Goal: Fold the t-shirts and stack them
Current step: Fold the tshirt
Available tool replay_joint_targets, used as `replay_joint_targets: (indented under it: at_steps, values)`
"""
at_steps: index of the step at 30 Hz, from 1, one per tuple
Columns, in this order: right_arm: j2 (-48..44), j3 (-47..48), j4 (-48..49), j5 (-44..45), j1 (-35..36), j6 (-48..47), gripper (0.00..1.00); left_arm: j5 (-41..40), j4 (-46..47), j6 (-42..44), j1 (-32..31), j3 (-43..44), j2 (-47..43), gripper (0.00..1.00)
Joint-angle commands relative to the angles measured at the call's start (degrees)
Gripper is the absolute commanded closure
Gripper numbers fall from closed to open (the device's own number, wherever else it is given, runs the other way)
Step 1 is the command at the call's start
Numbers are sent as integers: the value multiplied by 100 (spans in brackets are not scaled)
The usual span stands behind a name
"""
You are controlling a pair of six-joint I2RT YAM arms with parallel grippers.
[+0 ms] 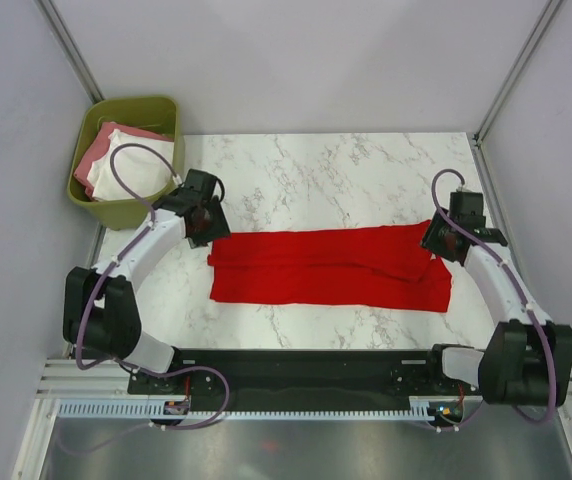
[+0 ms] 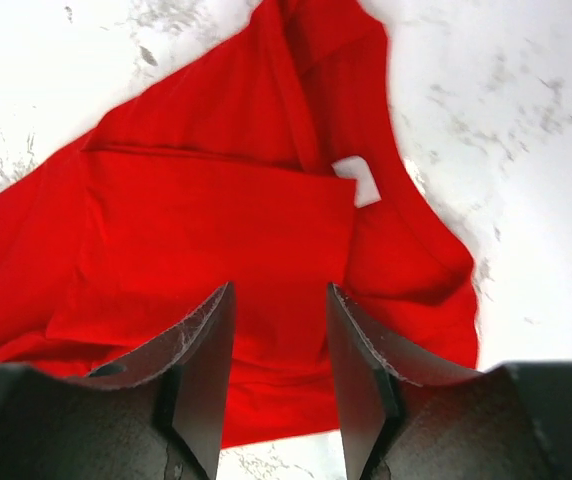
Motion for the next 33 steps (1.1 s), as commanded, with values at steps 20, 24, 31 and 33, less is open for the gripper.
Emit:
replay_joint_targets:
  at_steps: [20,24,31,33]
  values:
    - [1612,606,336,-15,-264,521,54,1677,223,-550,-2745,5530,4231,39]
    - [1674,492,521,-208,-432,618,55,1949,959,-673,-3017,5857,4724,37]
    - [1692,369,723,-393,-528,644,57,2108,1638,-964,-3079,5936,5225,46]
    - [1718,369,749,-437,-555,653,57,2116,1648,-990,-3088,6137,5418,47]
